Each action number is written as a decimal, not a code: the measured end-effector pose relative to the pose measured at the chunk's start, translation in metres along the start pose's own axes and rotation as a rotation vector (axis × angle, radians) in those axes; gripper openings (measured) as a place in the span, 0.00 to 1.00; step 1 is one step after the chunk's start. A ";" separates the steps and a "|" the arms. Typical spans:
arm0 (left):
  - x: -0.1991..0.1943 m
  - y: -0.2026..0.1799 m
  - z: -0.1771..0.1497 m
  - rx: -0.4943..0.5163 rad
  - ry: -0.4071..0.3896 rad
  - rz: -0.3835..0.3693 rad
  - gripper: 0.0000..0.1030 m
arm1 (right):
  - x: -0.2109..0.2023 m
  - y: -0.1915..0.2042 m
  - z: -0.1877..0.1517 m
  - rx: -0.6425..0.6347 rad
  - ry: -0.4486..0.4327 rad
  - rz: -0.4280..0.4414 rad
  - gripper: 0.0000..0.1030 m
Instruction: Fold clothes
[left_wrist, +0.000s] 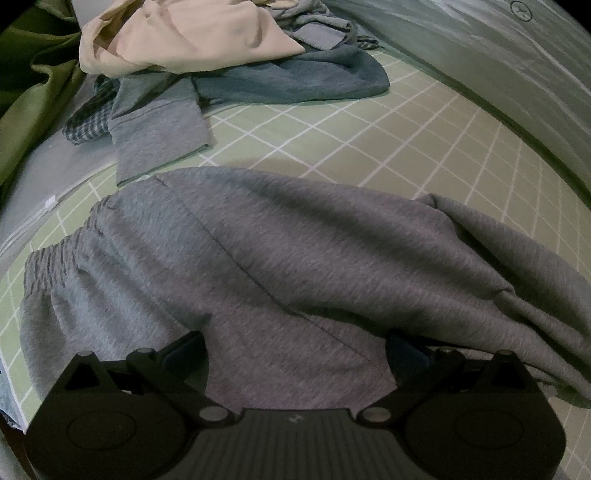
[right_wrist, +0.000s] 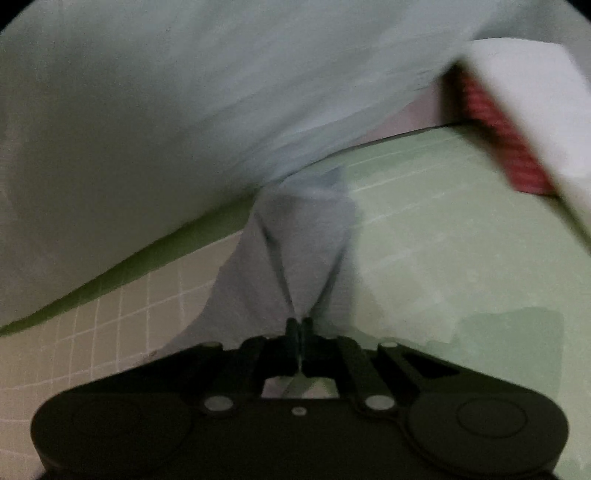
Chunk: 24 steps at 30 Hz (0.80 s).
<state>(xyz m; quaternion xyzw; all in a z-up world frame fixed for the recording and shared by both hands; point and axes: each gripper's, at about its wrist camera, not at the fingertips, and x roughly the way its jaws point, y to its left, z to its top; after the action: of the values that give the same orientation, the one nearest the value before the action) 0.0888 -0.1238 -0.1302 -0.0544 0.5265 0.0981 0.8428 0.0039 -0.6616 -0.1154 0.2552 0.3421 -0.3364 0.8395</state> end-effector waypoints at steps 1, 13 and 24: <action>0.000 0.000 0.000 0.003 -0.002 -0.002 1.00 | -0.016 -0.013 -0.006 0.034 -0.013 -0.008 0.01; 0.000 0.001 0.003 0.043 0.001 -0.023 1.00 | -0.155 -0.099 -0.029 0.268 -0.110 -0.070 0.01; 0.000 0.002 0.001 0.047 -0.010 -0.030 1.00 | -0.136 -0.017 0.098 0.113 -0.355 0.112 0.01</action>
<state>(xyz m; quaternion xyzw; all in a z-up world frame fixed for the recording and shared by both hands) 0.0888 -0.1220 -0.1297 -0.0418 0.5235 0.0734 0.8478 -0.0431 -0.6843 0.0453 0.2575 0.1546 -0.3473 0.8884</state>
